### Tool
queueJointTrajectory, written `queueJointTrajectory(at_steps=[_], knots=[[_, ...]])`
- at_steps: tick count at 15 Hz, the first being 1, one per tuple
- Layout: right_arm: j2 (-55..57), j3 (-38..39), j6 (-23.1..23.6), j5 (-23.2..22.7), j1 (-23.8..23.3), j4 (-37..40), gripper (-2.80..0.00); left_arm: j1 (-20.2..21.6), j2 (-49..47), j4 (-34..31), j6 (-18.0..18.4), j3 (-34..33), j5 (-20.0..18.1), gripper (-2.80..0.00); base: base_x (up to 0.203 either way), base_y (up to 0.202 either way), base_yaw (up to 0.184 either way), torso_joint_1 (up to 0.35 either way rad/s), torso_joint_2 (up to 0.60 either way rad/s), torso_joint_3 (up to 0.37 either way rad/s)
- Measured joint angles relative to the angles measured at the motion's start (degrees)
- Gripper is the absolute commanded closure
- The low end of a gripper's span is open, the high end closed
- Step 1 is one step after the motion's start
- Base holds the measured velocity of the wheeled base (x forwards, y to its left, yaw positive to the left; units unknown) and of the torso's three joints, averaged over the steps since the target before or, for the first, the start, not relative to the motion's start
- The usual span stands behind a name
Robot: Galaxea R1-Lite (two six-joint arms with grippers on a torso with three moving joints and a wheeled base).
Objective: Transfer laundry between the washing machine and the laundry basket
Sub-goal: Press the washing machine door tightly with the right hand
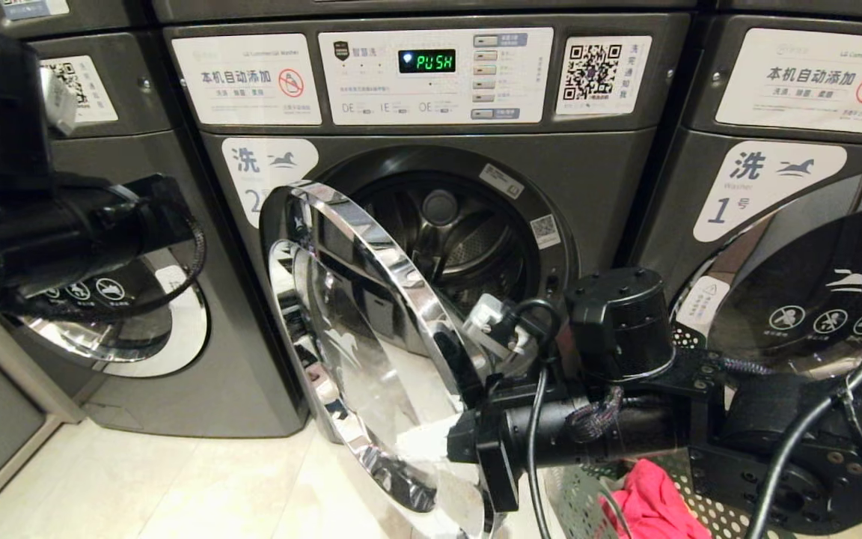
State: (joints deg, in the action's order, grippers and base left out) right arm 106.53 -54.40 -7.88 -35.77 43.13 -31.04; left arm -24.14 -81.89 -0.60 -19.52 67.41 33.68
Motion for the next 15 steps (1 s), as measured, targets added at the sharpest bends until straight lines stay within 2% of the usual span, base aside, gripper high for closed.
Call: queueJointTrajectory(at_steps=[4,7,9,12,15], knots=[[-1.7,0.9,0.2,2.0,0.0,0.5,0.00,-0.1,-0.7,-0.1,0.0,-0.3,0.0,0.00,0.000,0.000,0.000,0.000,0.00,0.000],[-3.3,0.6,0.5,6.0,-0.3,3.7,0.00,-0.6,-0.6,-0.1,0.0,-0.3,0.2,0.00,0.000,0.000,0.000,0.000,0.00,0.000],[-5.0,-0.3,0.7,6.8,-0.2,7.1,0.00,-1.3,-0.3,-0.3,0.0,-0.3,0.2,0.00,0.000,0.000,0.000,0.000,0.00,0.000],[-8.0,-1.6,4.5,11.6,-0.4,14.5,0.00,-1.9,0.1,-0.3,0.0,-0.3,0.4,0.00,0.000,0.000,0.000,0.000,0.00,0.000],[-9.5,-1.5,8.8,17.5,-1.7,15.1,0.00,-2.2,0.6,-0.3,0.0,-0.3,0.4,0.00,0.000,0.000,0.000,0.000,0.00,0.000]])
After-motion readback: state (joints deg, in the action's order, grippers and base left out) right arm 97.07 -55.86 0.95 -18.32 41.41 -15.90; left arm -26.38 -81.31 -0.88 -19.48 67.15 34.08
